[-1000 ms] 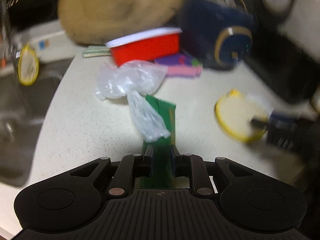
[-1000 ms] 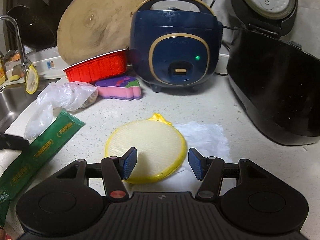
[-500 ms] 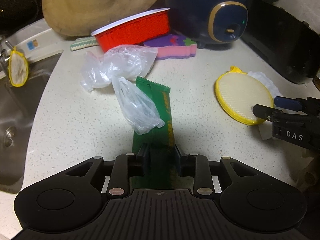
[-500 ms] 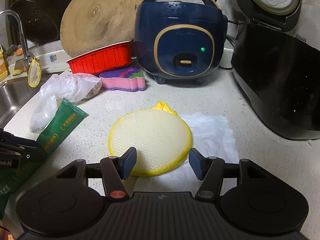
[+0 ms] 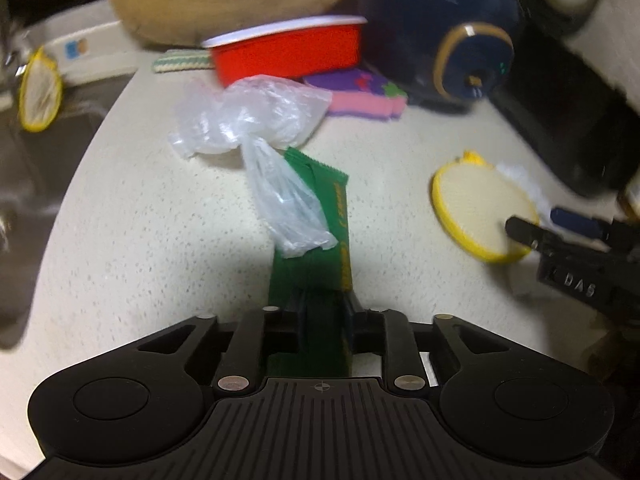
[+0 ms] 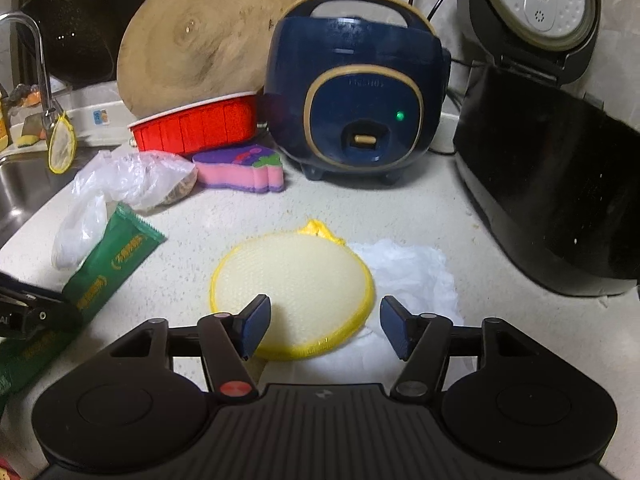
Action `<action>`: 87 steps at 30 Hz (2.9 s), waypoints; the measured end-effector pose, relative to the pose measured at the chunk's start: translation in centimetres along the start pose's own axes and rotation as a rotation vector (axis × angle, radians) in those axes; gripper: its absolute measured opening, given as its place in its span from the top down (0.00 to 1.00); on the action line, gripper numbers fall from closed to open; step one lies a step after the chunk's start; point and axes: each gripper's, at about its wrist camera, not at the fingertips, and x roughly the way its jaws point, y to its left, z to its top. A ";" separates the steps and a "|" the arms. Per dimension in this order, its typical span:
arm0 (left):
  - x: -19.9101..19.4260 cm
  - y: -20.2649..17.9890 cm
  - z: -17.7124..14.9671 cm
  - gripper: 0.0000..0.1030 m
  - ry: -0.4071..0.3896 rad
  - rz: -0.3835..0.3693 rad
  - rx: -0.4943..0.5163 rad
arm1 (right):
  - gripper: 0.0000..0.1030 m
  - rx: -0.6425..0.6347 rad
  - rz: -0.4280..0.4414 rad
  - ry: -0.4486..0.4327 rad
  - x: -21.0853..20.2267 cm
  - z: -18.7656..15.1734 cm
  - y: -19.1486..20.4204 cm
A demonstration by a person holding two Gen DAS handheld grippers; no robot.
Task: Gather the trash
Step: 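Lift the green strip with the left tool while the right tool moves toward the clear plastic bag, then grasp the clear plastic bag with the right tool while the left tool holds the strip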
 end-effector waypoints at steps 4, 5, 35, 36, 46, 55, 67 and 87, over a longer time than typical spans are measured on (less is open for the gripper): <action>-1.7 1.0 -0.2 0.85 -0.066 -0.081 -0.048 | 0.30 -0.036 -0.029 -0.066 -0.4 0.7 0.5; -2.2 1.1 -0.1 0.85 -0.084 -0.093 -0.049 | 0.30 -0.052 -0.027 -0.078 -0.4 1.0 0.7; -8.2 9.2 -1.5 0.85 -0.249 0.010 -0.367 | 0.94 -0.223 0.401 0.012 6.7 8.6 13.0; -7.7 8.9 -1.3 0.85 -0.239 -0.002 -0.357 | 0.94 -0.210 0.392 0.002 5.9 8.3 12.1; -3.8 5.5 0.6 0.85 -0.179 -0.069 -0.264 | 0.96 -0.200 0.196 -0.007 -0.1 2.4 6.1; -3.0 3.3 1.0 0.85 -0.172 -0.080 -0.205 | 0.64 -0.066 0.152 -0.018 -2.7 1.4 2.4; -3.0 5.9 1.1 0.85 -0.169 0.027 -0.307 | 0.37 -0.257 0.184 -0.032 3.1 4.6 9.5; -2.7 5.0 0.9 0.85 -0.143 -0.043 -0.267 | 0.93 -0.064 0.307 -0.005 -1.5 4.0 5.7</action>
